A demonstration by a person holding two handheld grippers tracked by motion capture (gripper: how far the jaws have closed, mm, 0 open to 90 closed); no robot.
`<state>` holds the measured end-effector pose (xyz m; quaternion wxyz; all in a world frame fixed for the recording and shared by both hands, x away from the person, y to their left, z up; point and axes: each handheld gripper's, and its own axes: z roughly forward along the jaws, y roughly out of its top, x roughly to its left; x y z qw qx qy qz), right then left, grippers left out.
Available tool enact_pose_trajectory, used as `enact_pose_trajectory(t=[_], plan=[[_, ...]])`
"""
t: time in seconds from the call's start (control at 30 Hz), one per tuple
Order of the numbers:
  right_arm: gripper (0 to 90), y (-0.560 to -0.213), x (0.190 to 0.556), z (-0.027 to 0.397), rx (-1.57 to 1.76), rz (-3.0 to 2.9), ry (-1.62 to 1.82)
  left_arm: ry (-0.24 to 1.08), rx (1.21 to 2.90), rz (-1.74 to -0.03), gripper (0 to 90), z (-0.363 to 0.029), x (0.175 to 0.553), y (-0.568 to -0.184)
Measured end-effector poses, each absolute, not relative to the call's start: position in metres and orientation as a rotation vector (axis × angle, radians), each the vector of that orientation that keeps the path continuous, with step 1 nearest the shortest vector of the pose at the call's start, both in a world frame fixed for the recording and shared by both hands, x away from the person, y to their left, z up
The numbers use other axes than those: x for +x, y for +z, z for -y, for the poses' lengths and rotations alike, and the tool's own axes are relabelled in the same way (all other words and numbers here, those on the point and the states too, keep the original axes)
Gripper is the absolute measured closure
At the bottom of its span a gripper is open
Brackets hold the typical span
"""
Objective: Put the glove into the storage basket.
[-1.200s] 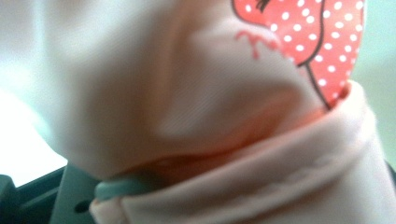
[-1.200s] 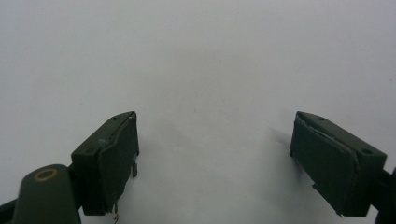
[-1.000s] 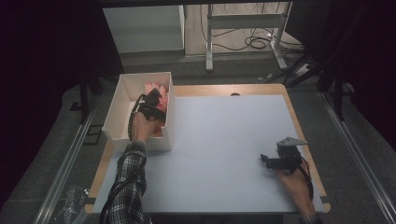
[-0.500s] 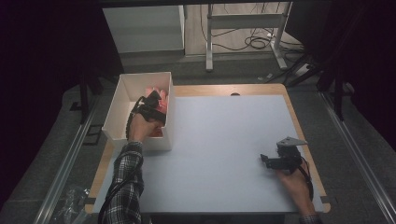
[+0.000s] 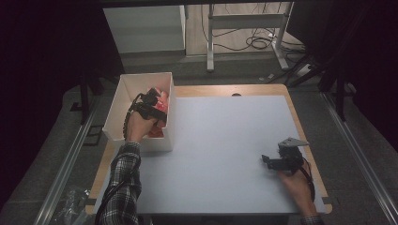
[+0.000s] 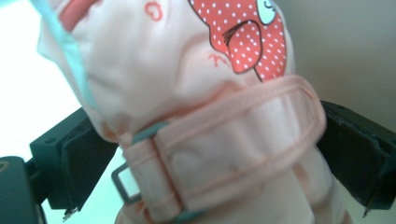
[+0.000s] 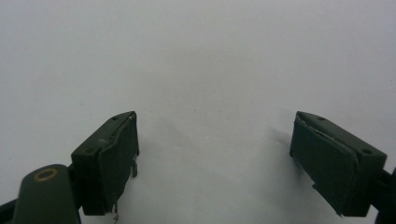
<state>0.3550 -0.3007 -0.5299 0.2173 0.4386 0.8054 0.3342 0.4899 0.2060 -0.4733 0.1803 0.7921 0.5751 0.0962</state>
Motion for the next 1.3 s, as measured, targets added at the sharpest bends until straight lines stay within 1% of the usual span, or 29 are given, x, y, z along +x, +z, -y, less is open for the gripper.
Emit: enact_pose_trajectory(t=[0.43,0.77,1.3], plan=[[15.8,-0.53,0.355,0.301,1.215,-2.23,0.926,0.291,2.203,-1.621,3.0,-0.218,0.48,-0.46],[15.7,-0.53,0.355,0.301,1.215,-2.23,0.925,0.375,2.182,-1.571,2.2,-0.223,0.468,-0.451],[15.8,-0.53,0.355,0.3,1.214,-2.228,0.925,0.435,2.118,-1.48,2.1,-0.233,0.447,-0.436]])
